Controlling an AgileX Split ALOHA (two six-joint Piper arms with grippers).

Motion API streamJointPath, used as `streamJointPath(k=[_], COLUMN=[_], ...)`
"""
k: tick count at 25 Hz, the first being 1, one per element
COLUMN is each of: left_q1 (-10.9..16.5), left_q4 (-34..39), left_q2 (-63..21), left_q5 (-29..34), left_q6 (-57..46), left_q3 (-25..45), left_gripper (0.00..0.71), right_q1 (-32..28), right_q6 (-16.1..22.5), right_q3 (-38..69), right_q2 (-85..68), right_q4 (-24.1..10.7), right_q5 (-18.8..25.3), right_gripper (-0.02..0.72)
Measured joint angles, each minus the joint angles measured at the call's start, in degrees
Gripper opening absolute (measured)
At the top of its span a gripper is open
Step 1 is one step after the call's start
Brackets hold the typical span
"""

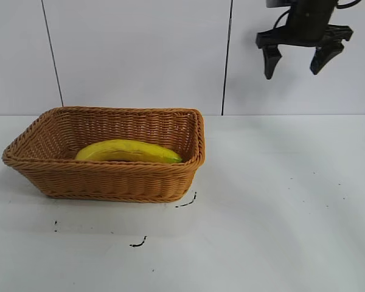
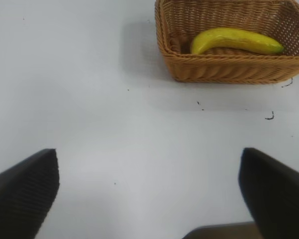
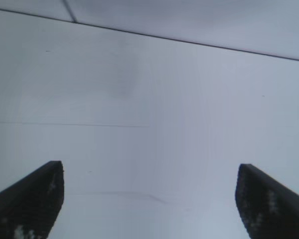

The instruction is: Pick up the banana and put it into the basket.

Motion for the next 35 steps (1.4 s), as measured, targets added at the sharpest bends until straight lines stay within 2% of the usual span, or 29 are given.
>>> streamJointPath(k=[3,8,9,17,25,28,30,35], left_q1=[0.0,0.0,0.0,0.0,0.0,0.0,0.0,0.0], left_q4=[0.0,0.0,0.0,0.0,0.0,0.0,0.0,0.0], left_q2=[0.0,0.0,0.0,0.0,0.0,0.0,0.0,0.0], left_q5=[0.0,0.0,0.0,0.0,0.0,0.0,0.0,0.0], left_q6=[0.0,0.0,0.0,0.0,0.0,0.0,0.0,0.0], left_q3=[0.0,0.0,0.0,0.0,0.0,0.0,0.0,0.0], left_gripper=[0.695,0.695,0.695,0.695,0.695,0.695,0.695,0.695], right_q1=[0.0,0.0,0.0,0.0,0.0,0.0,0.0,0.0], right_q6=[-1.0,-1.1,-1.1,-1.0,-1.0,-1.1,-1.1,-1.1], right_q3=[7.2,25.6,25.6,55.8,77.7,85.8,93.1,101.5], right_q2=[-5.0,-17.2,-17.2,-42.1,-65.9,-74.5,-83.7,-96.5], right_q4=[0.2,0.2,0.2,0.9,2.6,2.6,2.8,3.5], right_q5=[0.0,-0.1,-0.1,0.0,-0.4,-2.2,-6.1,-10.2], right_gripper=[0.667,0.667,0.667,0.667,0.667,0.667,0.667,0.667])
